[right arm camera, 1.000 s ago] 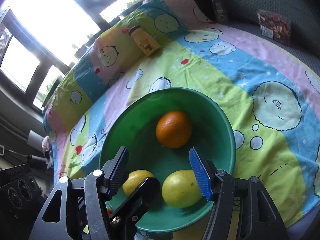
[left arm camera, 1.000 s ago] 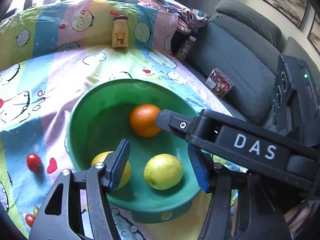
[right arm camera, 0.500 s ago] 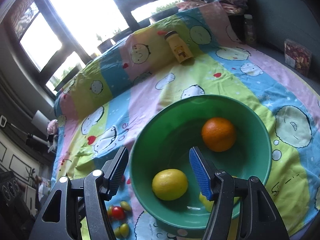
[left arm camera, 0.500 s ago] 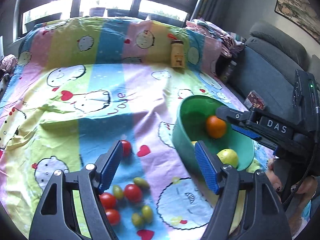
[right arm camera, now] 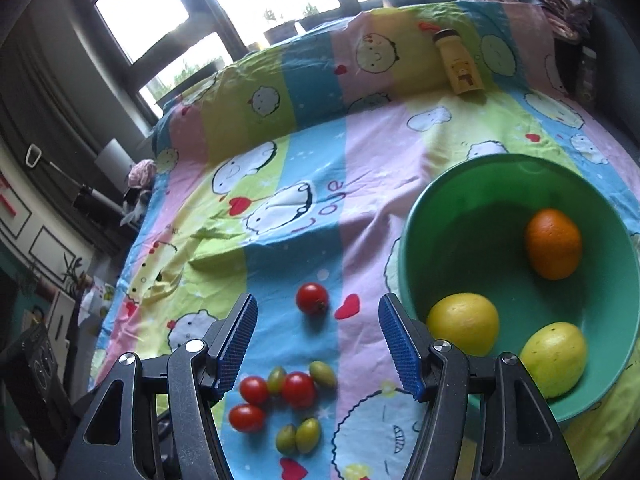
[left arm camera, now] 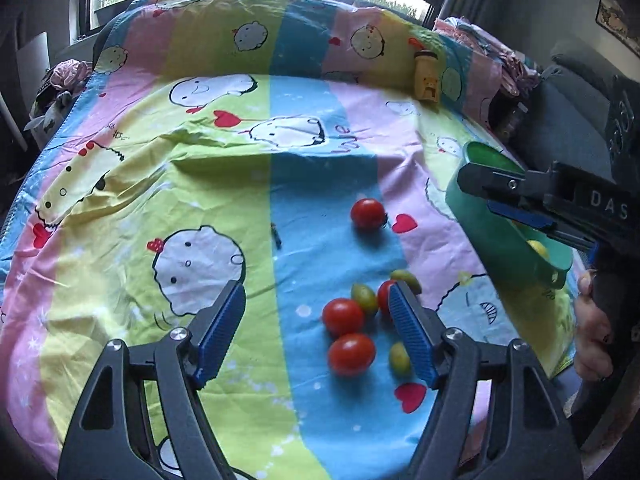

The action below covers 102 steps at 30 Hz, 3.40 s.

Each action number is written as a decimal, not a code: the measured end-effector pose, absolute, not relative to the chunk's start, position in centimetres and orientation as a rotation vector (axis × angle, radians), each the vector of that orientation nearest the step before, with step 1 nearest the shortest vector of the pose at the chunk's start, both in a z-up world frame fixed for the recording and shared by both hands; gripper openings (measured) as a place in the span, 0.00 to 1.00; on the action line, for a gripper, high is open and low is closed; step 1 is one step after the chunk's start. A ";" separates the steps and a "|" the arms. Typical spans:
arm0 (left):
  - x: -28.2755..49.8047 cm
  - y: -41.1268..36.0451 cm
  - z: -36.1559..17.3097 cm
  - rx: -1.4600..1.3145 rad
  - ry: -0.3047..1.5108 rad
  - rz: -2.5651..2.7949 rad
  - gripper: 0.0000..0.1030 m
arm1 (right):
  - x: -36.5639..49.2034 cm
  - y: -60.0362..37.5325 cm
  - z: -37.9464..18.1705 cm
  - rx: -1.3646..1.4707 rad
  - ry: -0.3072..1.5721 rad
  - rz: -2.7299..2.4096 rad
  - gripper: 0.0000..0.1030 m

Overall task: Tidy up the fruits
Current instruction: 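Move the right gripper back to the cherry tomatoes, then lower the right gripper around a red cherry tomato while the left gripper lowers around another, then close both grippers on their red cherry tomatoes and lift them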

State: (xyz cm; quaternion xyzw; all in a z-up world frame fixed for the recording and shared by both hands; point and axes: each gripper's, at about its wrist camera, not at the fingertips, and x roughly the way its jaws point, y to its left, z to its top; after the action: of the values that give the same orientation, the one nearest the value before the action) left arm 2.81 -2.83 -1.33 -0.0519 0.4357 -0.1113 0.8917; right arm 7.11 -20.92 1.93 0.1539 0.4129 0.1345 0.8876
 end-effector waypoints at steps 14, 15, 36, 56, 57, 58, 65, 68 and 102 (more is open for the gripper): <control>2.1 -4.1 -3.1 -0.179 1.054 -0.396 0.56 | 6.4 -17.4 -2.4 0.310 1.090 0.379 0.45; 2.1 -4.1 -3.2 -0.179 1.060 -0.393 0.55 | 6.6 -17.3 -2.7 0.317 1.106 0.376 0.43; 2.7 -4.7 -4.7 -0.194 1.124 -0.390 0.46 | 7.3 -16.8 -4.9 0.321 1.186 0.321 0.37; 3.0 -4.5 -5.1 -0.201 1.131 -0.375 0.30 | 7.6 -16.5 -5.4 0.326 1.200 0.320 0.34; 3.0 -4.5 -5.1 -0.199 1.130 -0.374 0.30 | 7.6 -16.6 -5.4 0.326 1.199 0.321 0.33; 3.0 -4.5 -5.1 -0.196 1.130 -0.374 0.31 | 7.6 -16.6 -5.4 0.323 1.197 0.319 0.32; 3.0 -4.5 -5.0 -0.189 1.123 -0.374 0.31 | 7.6 -16.7 -5.3 0.322 1.193 0.316 0.32; 2.8 -4.7 -4.9 -0.186 1.116 -0.376 0.31 | 7.6 -16.7 -5.2 0.323 1.189 0.316 0.31; 1.3 -5.6 -0.4 -0.152 0.918 -0.359 0.31 | 5.8 -19.0 -0.1 0.385 0.999 0.370 0.31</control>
State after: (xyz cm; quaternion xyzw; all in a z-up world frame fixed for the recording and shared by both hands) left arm 1.35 -5.64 -0.39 -0.0727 0.4403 -0.1723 0.8782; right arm 5.84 -18.97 -0.07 0.1822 0.4733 0.1753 0.8438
